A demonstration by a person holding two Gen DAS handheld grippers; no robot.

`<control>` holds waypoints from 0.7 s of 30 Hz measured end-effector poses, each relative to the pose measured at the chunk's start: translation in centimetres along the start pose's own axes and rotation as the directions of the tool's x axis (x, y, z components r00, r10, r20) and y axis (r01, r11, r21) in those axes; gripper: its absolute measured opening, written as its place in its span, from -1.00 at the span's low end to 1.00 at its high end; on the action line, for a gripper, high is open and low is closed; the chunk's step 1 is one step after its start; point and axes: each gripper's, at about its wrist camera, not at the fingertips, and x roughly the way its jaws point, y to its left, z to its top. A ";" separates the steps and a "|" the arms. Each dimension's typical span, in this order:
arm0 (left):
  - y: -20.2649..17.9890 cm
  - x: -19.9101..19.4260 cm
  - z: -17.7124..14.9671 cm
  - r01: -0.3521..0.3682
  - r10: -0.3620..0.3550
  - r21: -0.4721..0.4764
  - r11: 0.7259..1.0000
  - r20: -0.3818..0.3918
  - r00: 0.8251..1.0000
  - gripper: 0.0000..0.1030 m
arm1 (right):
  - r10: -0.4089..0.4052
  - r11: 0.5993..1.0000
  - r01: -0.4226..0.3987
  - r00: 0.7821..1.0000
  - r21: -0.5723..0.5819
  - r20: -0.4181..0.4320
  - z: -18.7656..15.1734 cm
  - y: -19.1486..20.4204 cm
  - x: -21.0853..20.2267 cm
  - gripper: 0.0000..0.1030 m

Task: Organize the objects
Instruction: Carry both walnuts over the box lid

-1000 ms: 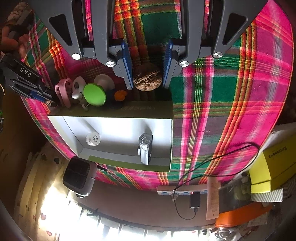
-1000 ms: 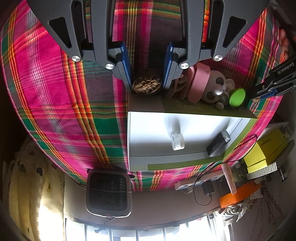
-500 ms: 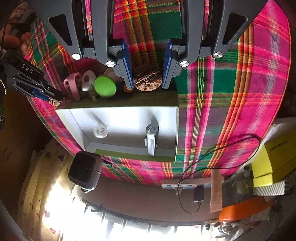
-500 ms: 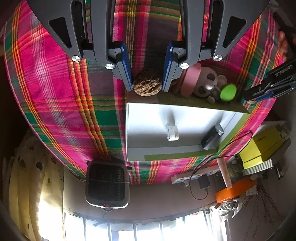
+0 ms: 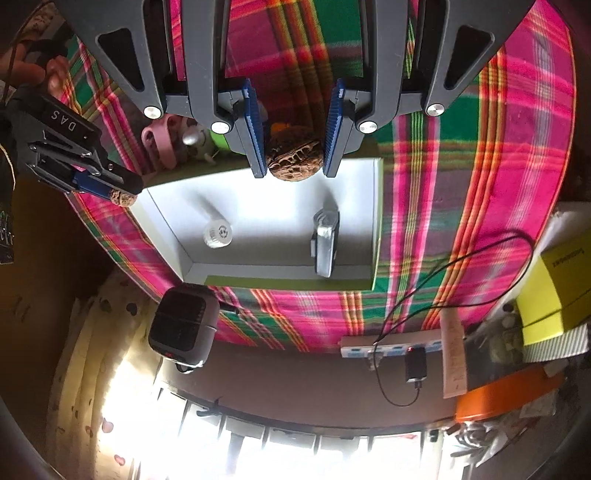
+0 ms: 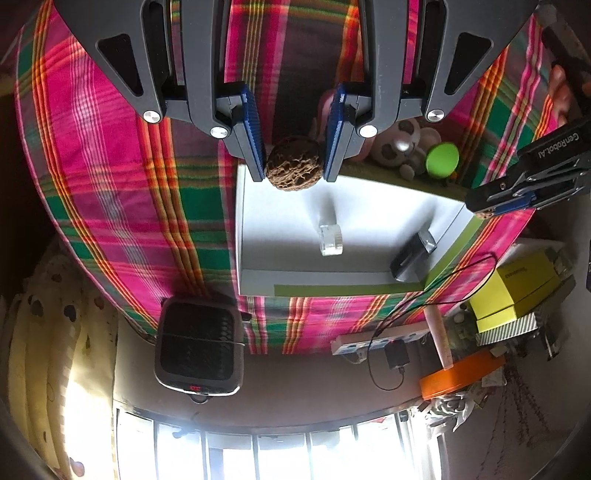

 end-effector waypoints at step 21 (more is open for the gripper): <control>-1.0 5.0 5.0 0.020 -0.019 0.028 0.999 -0.019 1.000 -0.44 | 0.014 0.999 -0.015 1.000 -0.045 -0.027 4.3 -0.3 4.4 -0.36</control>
